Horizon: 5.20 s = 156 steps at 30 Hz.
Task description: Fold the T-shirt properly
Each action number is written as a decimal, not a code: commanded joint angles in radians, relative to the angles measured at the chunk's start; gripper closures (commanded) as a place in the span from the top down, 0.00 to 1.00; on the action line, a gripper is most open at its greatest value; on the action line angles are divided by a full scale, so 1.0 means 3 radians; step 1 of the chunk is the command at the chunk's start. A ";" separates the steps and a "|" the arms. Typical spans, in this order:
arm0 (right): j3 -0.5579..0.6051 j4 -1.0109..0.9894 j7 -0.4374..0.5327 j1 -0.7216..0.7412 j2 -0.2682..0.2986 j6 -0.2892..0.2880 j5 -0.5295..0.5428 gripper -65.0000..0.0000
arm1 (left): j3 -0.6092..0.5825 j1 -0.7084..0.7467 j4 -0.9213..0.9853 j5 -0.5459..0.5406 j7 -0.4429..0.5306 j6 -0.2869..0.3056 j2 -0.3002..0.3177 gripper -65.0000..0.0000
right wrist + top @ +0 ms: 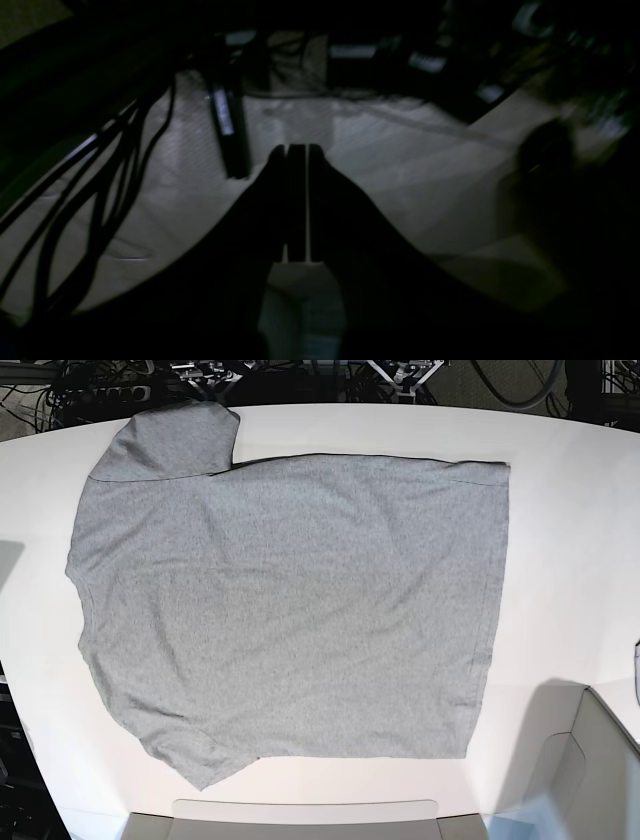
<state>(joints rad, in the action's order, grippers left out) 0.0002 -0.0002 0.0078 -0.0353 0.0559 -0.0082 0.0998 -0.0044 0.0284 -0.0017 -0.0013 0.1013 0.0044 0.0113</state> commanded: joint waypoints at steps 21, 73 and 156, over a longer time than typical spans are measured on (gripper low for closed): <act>-0.0003 0.0001 0.3045 -0.1102 0.0476 -0.0001 0.0253 0.01 | -0.0019 0.1043 -0.0002 0.0002 0.2908 0.0003 0.0098 0.00; 0.0022 0.5414 0.2242 -0.3501 0.1826 -0.0006 0.3097 0.38 | 0.0012 0.3038 -0.3863 -0.0013 0.4109 -0.0027 0.0067 0.12; 0.0631 0.4862 0.1516 -0.2770 0.1811 -0.0282 0.3879 0.38 | 0.0564 0.1851 -0.5209 -0.3696 -0.1660 0.0310 0.0983 0.25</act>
<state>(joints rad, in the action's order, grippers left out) 0.1780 1.4670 0.5426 -0.8425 0.5926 -0.1436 1.2495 0.1711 0.5797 -1.5658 -1.1263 -0.3706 0.1226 0.2996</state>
